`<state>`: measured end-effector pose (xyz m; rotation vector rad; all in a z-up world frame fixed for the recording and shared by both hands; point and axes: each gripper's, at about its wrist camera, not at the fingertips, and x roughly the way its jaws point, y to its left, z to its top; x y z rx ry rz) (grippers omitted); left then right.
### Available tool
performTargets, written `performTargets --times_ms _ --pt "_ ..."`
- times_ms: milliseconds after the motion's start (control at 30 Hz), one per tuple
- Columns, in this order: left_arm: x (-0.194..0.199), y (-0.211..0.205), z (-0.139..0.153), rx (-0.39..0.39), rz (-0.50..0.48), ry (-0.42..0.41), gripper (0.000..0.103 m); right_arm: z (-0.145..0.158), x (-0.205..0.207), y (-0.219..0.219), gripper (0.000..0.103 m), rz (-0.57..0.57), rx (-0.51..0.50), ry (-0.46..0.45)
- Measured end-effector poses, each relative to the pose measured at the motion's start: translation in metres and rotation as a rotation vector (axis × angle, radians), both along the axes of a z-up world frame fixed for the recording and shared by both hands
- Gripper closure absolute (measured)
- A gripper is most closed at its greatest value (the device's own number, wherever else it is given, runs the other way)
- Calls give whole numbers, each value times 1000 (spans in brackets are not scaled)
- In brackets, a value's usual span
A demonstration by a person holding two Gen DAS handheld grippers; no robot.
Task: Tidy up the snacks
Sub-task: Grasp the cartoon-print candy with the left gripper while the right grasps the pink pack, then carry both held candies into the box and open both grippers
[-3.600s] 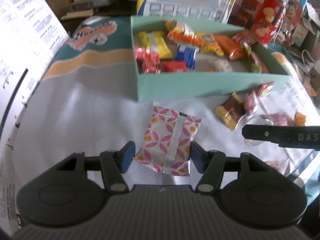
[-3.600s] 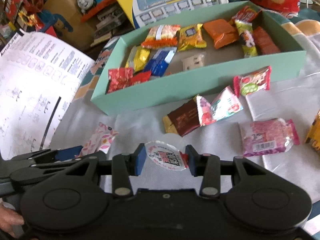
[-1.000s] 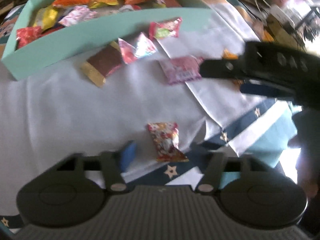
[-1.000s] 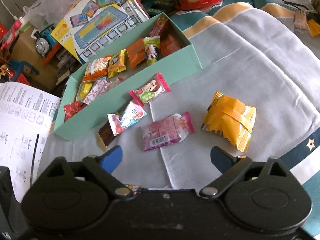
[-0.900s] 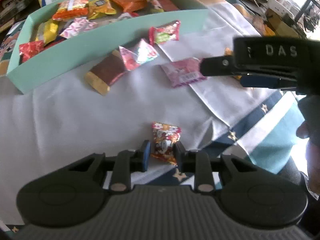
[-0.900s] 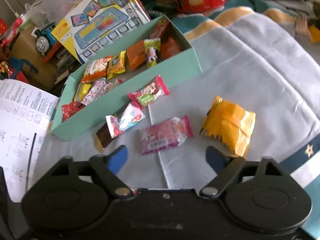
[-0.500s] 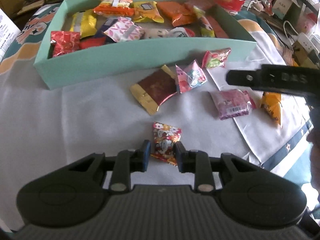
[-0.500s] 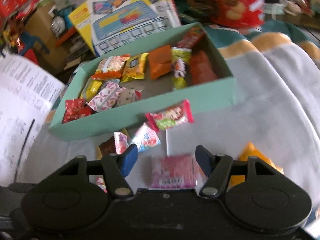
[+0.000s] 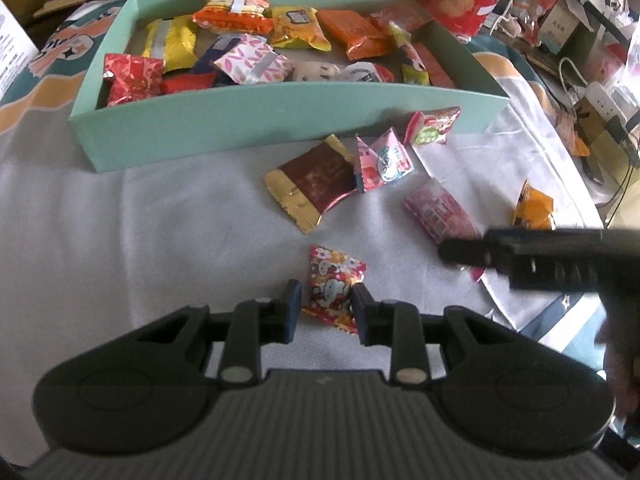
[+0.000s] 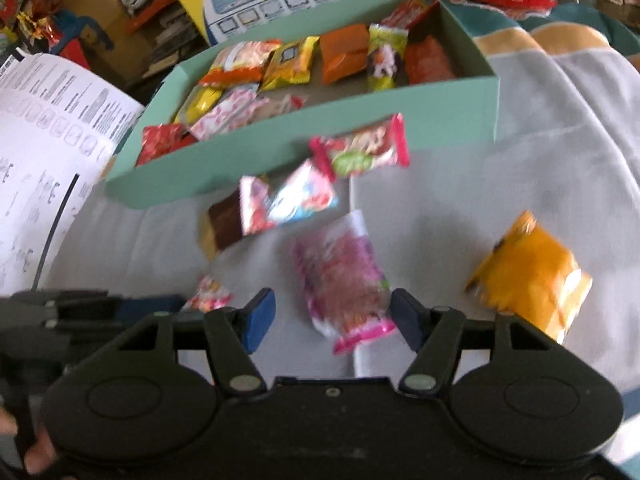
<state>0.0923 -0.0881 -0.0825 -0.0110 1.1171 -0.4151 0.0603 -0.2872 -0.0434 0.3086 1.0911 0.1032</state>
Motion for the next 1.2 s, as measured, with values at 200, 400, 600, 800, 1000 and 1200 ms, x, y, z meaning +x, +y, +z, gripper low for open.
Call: performTargets --times_ms 200,400,600,800,1000,1200 --pt "-1 4 1 4 11 5 70 1 8 10 39 -24 -86 -31" --pt "-6 -1 1 34 -18 -22 54 -9 4 44 59 94 -326 -111" --pt "-9 -15 1 99 -46 -60 61 1 -2 22 76 -15 -182 -98" --pt "-11 -13 4 109 -18 -67 78 0 -17 -1 77 -91 -80 -67" --pt "-15 -5 9 103 -2 -69 78 11 -28 -5 78 -105 -37 -95" --pt "-14 5 28 64 33 -86 78 32 -25 -4 78 -109 -7 -145"
